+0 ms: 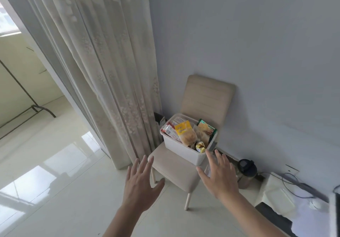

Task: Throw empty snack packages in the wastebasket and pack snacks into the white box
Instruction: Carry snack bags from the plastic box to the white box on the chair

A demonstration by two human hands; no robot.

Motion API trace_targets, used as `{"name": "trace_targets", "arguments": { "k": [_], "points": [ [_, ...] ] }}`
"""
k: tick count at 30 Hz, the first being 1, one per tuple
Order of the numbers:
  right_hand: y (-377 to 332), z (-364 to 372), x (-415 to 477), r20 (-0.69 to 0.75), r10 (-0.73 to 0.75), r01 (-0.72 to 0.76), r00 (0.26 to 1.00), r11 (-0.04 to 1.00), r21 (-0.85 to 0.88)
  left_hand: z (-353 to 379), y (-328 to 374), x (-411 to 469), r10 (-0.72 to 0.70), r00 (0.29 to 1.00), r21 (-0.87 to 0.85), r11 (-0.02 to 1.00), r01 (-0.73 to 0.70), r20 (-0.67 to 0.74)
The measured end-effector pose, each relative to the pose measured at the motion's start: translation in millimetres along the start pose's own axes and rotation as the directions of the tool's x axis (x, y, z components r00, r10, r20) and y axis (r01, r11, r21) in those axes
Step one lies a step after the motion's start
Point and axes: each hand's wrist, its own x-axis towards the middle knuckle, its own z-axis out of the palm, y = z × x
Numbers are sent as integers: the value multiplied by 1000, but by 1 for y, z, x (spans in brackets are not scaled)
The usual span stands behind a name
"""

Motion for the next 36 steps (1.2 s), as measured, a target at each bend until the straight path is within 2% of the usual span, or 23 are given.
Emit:
{"name": "trace_targets", "arguments": {
  "k": [9,17,21,24,30,36],
  "points": [
    [-48,32,98,-42,175,-174,984,984,30,-1,-66,155,159,983,-25,987,-157,87],
    [-91,49,150,-111,334,-326,936,941,89,-8,-105,285,340,926,-45,940,-337,165],
    [-95,68,166,-91,388,-378,917,919,109,8,-106,321,359,910,-105,933,-344,208],
    [-92,84,183,-66,422,-412,904,902,130,31,-105,344,372,884,-80,928,-365,284],
    [-78,114,231,-48,419,-409,907,901,143,64,-93,389,406,840,-102,912,-397,361],
    [-59,133,287,-38,397,-378,917,896,233,94,-81,440,380,836,-121,924,-363,396]
  ]
}}
